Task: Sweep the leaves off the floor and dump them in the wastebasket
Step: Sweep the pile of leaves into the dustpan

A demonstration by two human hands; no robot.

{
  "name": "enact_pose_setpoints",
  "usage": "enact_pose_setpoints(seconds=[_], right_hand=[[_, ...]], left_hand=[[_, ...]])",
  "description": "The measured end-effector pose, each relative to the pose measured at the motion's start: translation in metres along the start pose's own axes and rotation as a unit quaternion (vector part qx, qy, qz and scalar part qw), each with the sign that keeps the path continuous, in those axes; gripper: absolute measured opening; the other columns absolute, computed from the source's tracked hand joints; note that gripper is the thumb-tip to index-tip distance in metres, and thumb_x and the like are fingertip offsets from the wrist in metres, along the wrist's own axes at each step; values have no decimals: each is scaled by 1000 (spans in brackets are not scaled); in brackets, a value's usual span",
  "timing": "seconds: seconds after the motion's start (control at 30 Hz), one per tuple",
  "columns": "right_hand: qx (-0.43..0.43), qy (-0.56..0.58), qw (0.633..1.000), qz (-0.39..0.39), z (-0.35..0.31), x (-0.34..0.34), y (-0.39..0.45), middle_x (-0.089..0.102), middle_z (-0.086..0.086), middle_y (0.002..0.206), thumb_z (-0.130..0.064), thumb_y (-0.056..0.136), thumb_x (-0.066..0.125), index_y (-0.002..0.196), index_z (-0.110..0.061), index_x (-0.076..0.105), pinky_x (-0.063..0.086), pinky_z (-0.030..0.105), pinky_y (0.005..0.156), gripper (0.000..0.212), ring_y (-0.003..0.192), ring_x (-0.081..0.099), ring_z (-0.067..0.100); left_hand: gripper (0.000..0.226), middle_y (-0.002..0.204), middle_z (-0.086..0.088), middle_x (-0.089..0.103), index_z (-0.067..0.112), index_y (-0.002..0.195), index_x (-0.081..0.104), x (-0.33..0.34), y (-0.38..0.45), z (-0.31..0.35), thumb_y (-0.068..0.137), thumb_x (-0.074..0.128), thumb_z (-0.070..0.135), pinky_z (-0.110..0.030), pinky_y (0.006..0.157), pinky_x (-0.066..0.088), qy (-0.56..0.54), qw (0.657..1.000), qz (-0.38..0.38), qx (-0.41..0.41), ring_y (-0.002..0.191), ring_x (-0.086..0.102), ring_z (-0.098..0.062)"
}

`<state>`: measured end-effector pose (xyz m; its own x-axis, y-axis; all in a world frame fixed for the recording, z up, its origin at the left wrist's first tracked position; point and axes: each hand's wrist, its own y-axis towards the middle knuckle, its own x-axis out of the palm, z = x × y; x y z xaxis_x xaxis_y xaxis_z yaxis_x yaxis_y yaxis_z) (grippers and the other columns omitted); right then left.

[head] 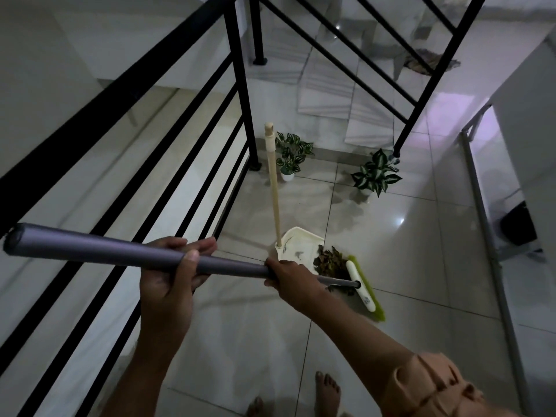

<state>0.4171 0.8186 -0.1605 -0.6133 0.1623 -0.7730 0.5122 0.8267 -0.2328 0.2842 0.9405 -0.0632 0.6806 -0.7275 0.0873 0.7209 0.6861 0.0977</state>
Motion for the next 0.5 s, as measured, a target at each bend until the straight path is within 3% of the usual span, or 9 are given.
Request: enact_pose_setpoints(seconds=[0.13, 0.23, 0.3, 0.5], right_hand=[[20, -11, 1000, -1, 13, 2, -20, 60, 12, 112, -23, 92, 47, 116, -14, 45, 44, 31, 81, 26, 98, 58, 25], [52, -13, 998, -14, 24, 6, -30, 59, 11, 114, -23, 92, 46, 117, -15, 44, 45, 34, 85, 26, 100, 57, 24], [66, -7, 998, -20, 29, 8, -34, 58, 11, 116, -22, 93, 46, 120, -15, 43, 44, 33, 87, 28, 103, 56, 23], [68, -14, 998, -9, 33, 4, -30, 60, 13, 113, -23, 92, 46, 117, -13, 42, 47, 37, 85, 27, 99, 58, 26]], left_hand=[[36, 93, 0, 73, 42, 83, 56, 10, -8, -8, 58, 73, 62, -30, 74, 58, -15, 1000, -7, -7, 93, 69, -17], [13, 89, 2, 74, 38, 82, 57, 24, -12, -17, 83, 60, 26, -30, 73, 59, -11, 1000, -2, -20, 90, 69, -16], [35, 89, 4, 74, 44, 77, 59, 31, -13, -20, 87, 53, 11, -26, 72, 58, -2, 1000, -15, -21, 90, 69, -14], [31, 90, 3, 73, 46, 74, 59, 39, -7, -18, 77, 49, 17, -29, 75, 58, 3, 1000, -17, -19, 92, 69, -16]])
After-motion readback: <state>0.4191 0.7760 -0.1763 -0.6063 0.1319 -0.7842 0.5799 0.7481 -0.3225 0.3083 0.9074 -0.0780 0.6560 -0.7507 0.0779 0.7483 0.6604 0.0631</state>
